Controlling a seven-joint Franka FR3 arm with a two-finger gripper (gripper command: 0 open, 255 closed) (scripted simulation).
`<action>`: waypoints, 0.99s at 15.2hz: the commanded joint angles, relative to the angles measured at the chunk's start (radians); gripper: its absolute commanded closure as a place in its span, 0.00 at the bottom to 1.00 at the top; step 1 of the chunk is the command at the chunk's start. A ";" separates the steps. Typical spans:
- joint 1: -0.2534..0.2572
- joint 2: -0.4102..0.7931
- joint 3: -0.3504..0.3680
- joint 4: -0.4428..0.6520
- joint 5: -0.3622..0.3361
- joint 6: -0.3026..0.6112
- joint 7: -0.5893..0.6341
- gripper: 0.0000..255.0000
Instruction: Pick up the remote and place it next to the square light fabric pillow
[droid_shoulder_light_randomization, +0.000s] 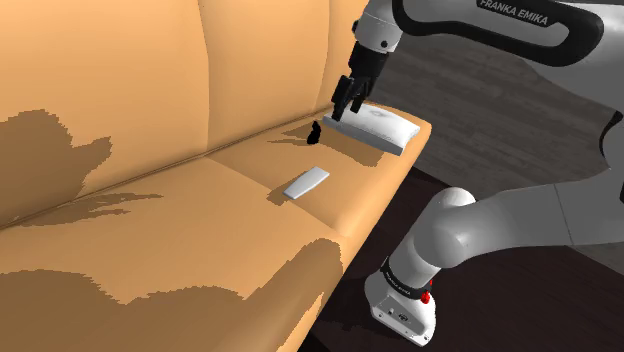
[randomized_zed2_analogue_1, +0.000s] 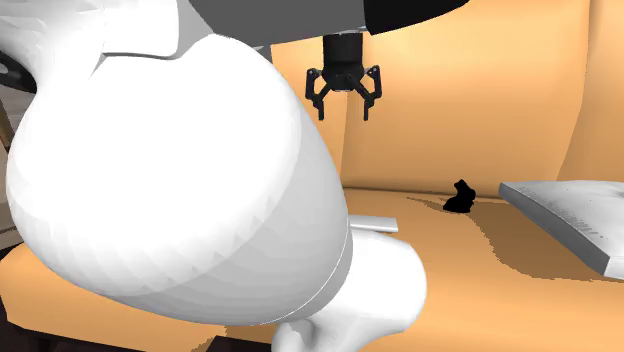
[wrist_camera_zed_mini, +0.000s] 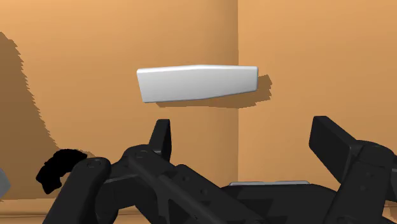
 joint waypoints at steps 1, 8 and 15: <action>0.000 0.000 0.000 0.000 0.000 0.000 0.000 0.00; -0.149 0.100 0.129 -0.139 0.065 0.201 0.488 0.00; -0.294 0.253 0.242 -0.230 0.115 0.409 0.965 0.00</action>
